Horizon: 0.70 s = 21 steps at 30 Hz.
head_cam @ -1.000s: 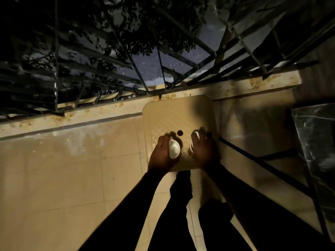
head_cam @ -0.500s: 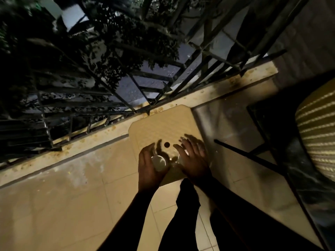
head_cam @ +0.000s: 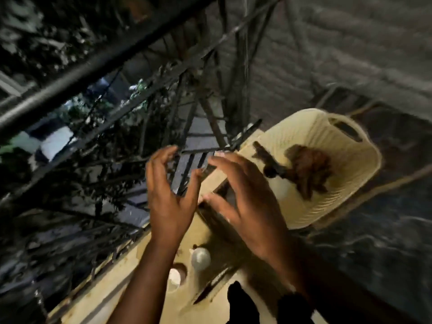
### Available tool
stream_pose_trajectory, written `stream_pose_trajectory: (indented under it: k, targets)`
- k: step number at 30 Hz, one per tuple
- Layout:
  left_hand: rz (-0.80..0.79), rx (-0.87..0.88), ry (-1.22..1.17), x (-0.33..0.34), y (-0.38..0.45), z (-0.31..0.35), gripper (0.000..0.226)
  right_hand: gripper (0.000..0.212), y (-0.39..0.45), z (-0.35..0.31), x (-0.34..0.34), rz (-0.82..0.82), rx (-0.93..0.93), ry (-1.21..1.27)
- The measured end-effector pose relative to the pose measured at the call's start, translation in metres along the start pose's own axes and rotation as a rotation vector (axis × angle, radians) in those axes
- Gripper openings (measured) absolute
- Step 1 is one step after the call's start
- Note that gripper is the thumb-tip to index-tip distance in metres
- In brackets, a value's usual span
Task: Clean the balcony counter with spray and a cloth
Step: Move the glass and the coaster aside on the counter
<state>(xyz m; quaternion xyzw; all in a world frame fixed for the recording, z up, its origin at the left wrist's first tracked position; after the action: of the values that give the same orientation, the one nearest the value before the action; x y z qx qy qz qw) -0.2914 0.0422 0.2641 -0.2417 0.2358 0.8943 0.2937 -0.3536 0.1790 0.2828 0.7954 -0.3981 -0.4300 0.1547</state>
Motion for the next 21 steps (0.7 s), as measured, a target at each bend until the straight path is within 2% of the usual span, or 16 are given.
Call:
stream_pose_trajectory:
  k: [4, 7, 13, 15, 17, 19, 21]
  targets:
    - [-0.076, 0.168, -0.044, 0.046, 0.007, 0.108, 0.046, 0.046, -0.007, 0.045, -0.126, 0.198, 0.104, -0.161]
    - [-0.202, 0.273, -0.103, 0.112, -0.011, 0.173, 0.045, 0.041, -0.052, 0.087, -0.200, 0.272, 0.254, -0.240]
    - [-0.595, 0.462, -0.107, 0.282, -0.103, 0.275, 0.048, 0.044, -0.176, 0.149, -0.315, 0.387, 0.463, -0.557]
    - [-0.699, 0.543, 0.021, 0.338, -0.136, 0.283, 0.051, 0.046, -0.216, 0.170, -0.336, 0.381, 0.550, -0.619]
    - [-0.760, 0.602, 0.296, 0.396, -0.160, 0.276, 0.056, 0.049, -0.263, 0.197, -0.357, 0.335, 0.676, -0.670]
    - [-0.791, 0.592, 0.644, 0.441, -0.166, 0.249, 0.065, 0.050, -0.310, 0.226, -0.367, 0.234, 0.782, -0.693]
    - [-0.817, 0.556, 0.895, 0.472, -0.163, 0.227, 0.072, 0.052, -0.357, 0.256, -0.371, 0.092, 0.889, -0.682]
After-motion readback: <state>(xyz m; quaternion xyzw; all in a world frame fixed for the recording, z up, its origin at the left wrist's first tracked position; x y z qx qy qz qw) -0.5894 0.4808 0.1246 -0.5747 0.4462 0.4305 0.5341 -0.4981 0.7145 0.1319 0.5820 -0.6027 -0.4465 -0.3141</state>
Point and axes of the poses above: each hand's wrist, its own y-axis towards the middle knuckle, its own x-axis out of the palm, z = x × y, the point moved 10 cm from there along y, towards the middle knuckle, and after that the axes turned 12 degrees about -x, right-handed, at the moved point
